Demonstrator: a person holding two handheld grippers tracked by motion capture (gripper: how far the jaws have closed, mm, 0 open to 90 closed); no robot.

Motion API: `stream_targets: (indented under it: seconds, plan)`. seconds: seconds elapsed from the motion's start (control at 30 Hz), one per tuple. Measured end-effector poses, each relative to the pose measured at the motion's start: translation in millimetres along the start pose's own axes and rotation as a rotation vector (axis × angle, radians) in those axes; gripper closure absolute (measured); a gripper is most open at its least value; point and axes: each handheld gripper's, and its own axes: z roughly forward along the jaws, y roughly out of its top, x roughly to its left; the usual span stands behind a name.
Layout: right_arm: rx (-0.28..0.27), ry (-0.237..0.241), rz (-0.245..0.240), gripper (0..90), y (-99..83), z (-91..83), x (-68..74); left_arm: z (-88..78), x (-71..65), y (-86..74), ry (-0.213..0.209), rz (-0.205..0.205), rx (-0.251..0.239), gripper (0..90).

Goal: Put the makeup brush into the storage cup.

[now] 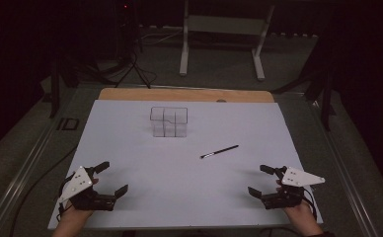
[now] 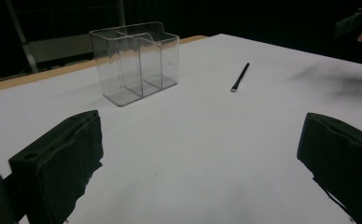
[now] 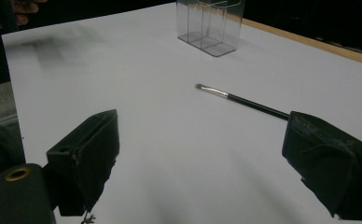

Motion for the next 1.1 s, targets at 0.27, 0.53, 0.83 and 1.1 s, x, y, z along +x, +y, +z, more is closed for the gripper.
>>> stream_targets:
  seconds: [0.27, 0.53, 0.83, 1.1]
  plan:
    - [0.002, 0.004, 0.0, 11.1, 0.5, 0.1, -0.2, -0.7, -0.1, 0.7, 0.002, 0.003, -0.004, 1.2]
    - [0.047, 0.061, 0.048, 13.3, -3.6, 6.4, -5.3, -1.3, -0.5, 1.6, 0.008, 0.013, 0.001, 1.2]
    - [0.286, 0.125, 0.067, 13.5, -15.0, 26.0, -6.7, -1.5, -1.1, 2.0, 0.011, 0.023, 0.004, 1.2]
    - [0.447, 0.11, 0.072, 14.1, -14.7, 37.1, -9.9, -1.0, -1.7, 3.1, 0.017, 0.034, 0.007, 1.2]
